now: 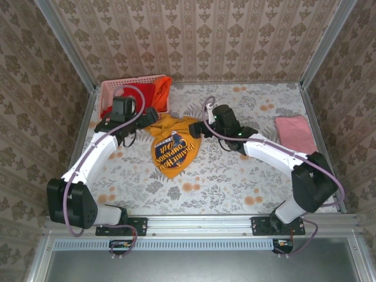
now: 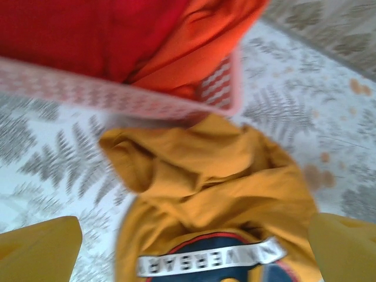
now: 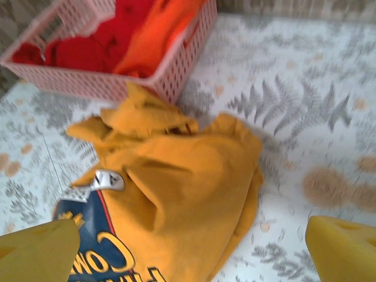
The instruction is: Fold and stack the t-shirts
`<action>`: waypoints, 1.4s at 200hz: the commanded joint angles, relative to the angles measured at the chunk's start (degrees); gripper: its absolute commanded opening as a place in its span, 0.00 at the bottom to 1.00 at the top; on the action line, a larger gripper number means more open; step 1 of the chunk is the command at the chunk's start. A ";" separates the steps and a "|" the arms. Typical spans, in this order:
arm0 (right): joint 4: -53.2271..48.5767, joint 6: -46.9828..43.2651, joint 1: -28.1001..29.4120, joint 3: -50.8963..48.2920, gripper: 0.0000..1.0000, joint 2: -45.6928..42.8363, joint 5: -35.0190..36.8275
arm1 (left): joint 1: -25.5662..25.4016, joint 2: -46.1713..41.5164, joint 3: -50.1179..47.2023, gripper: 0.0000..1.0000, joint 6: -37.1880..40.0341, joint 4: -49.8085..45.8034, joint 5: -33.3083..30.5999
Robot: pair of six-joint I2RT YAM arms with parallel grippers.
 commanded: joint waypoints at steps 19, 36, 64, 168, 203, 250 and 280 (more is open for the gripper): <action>-3.34 5.00 2.01 2.96 1.00 8.76 -2.36 | 3.42 -1.61 -6.94 1.00 -4.77 4.60 -1.05; -2.43 5.71 2.52 4.18 0.97 12.71 -3.76 | 4.19 0.60 -6.84 1.00 -4.97 5.36 -0.89; -3.30 7.25 2.85 7.32 0.68 17.66 -4.40 | 4.57 4.93 -5.79 0.99 -6.02 6.83 -0.98; -6.19 10.90 -4.95 -9.39 0.00 -4.12 13.02 | -2.92 25.78 16.81 0.94 1.92 5.75 -0.17; -8.54 14.12 -10.45 -16.76 0.00 -13.56 14.49 | -8.37 34.65 28.03 0.94 2.65 4.06 1.94; -10.74 15.55 -11.40 -19.65 0.00 -17.11 14.01 | -10.94 46.59 41.36 0.94 3.11 -0.32 4.82; -9.30 17.67 -11.43 -20.38 0.00 -16.91 13.13 | -10.26 51.02 45.57 0.93 3.06 -2.30 3.12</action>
